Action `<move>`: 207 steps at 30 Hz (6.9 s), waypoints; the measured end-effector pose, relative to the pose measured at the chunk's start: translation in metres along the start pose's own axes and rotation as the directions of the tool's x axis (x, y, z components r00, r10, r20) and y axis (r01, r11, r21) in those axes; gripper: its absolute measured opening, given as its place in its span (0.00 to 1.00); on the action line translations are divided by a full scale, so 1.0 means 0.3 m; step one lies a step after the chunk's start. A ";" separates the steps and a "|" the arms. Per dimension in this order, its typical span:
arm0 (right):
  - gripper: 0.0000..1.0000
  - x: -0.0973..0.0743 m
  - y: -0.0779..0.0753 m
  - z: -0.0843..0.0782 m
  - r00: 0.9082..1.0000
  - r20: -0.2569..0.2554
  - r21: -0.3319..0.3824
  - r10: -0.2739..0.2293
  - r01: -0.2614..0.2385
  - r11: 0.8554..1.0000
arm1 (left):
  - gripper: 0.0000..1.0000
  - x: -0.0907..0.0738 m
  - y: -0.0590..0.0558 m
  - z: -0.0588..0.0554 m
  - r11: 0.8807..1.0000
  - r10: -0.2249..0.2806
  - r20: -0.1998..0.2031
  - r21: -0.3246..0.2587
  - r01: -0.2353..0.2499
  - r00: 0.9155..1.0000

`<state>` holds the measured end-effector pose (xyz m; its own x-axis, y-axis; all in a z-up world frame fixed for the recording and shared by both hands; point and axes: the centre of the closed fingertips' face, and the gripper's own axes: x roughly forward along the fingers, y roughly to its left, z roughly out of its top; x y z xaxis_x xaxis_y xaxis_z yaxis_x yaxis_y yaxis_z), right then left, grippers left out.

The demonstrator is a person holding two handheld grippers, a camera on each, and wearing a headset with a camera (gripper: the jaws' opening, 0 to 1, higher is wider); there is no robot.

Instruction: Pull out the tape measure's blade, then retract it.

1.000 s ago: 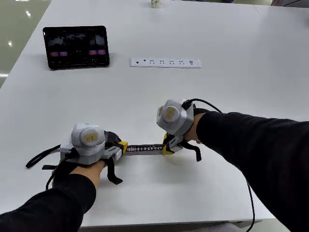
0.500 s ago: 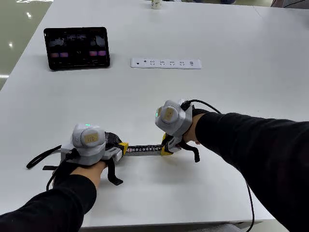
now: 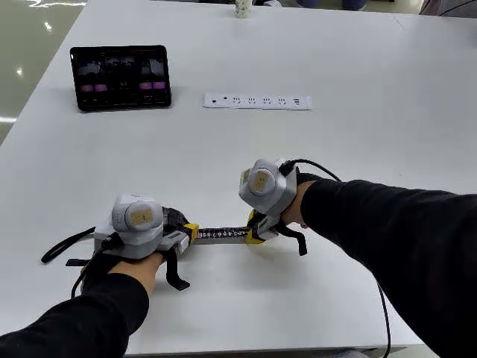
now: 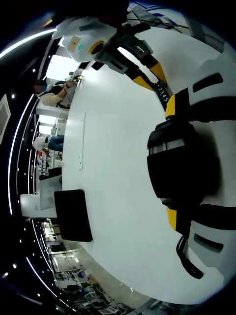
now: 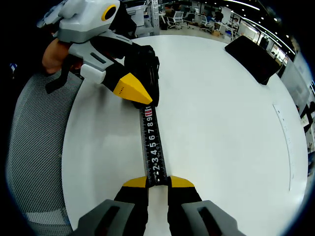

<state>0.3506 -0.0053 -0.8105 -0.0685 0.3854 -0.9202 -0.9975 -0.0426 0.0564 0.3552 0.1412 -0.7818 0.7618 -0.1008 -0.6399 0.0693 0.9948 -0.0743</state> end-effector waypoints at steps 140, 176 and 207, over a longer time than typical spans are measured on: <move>0.11 0.086 0.031 0.195 0.990 0.142 0.028 0.011 -0.015 1.000 | 0.62 -0.006 -0.005 -0.010 0.999 -0.037 -0.018 -0.012 0.037 0.999; 0.11 0.108 0.036 0.251 0.982 0.189 0.015 0.000 -0.003 1.000 | 0.62 -0.006 -0.005 -0.012 0.999 -0.039 -0.019 -0.025 0.039 0.999; 0.11 0.129 0.046 0.299 0.979 0.203 0.009 0.001 -0.003 1.000 | 0.62 -0.005 -0.001 -0.011 0.998 -0.047 -0.016 -0.040 0.046 0.999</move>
<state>0.3327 0.0918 -0.8107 -0.0712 0.5648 -0.8221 -0.9974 -0.0349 0.0624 0.3518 0.1410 -0.7833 0.7476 -0.1476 -0.6475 0.0785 0.9878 -0.1346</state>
